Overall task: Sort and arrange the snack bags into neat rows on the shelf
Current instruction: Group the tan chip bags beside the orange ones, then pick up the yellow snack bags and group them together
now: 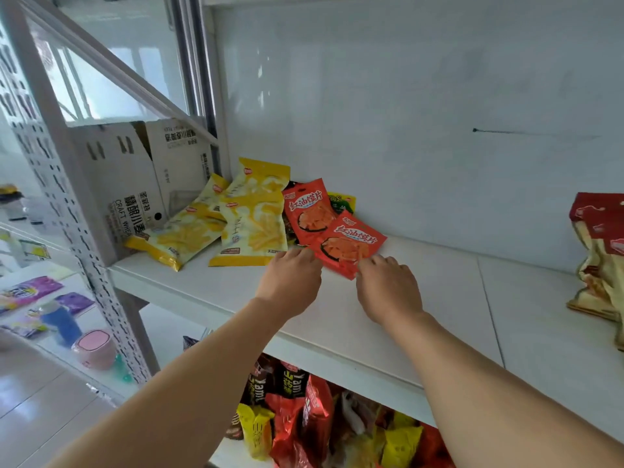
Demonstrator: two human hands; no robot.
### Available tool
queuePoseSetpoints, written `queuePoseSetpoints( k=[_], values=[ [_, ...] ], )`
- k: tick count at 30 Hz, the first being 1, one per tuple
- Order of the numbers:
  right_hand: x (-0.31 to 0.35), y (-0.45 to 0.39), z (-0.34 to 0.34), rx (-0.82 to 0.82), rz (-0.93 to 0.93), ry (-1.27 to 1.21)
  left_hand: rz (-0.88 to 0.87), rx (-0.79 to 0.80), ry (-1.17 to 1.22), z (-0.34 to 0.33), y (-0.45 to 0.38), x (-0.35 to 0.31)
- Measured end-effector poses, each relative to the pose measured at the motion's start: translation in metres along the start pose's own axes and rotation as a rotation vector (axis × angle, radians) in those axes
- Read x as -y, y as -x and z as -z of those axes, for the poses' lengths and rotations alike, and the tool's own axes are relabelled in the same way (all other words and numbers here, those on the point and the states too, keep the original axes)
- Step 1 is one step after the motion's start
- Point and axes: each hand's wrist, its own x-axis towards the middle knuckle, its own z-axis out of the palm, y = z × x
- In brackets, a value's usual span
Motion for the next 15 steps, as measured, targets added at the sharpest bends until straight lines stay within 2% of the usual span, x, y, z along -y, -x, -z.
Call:
queuePoseSetpoints(
  k=[5, 12, 15],
  values=[
    [0.019, -0.036, -0.012, -0.003, -0.138, -0.143, 0.132, 0.033, 0.057, -0.021, -0.017, 0.03],
    [0.041, -0.097, -0.041, -0.015, -0.086, -0.256, 0.256, 0.088, 0.045, -0.037, -0.039, 0.078],
    [0.061, -0.125, -0.047, 0.009, -0.066, -0.313, 0.365, 0.069, 0.076, -0.039, -0.043, 0.111]
  ],
)
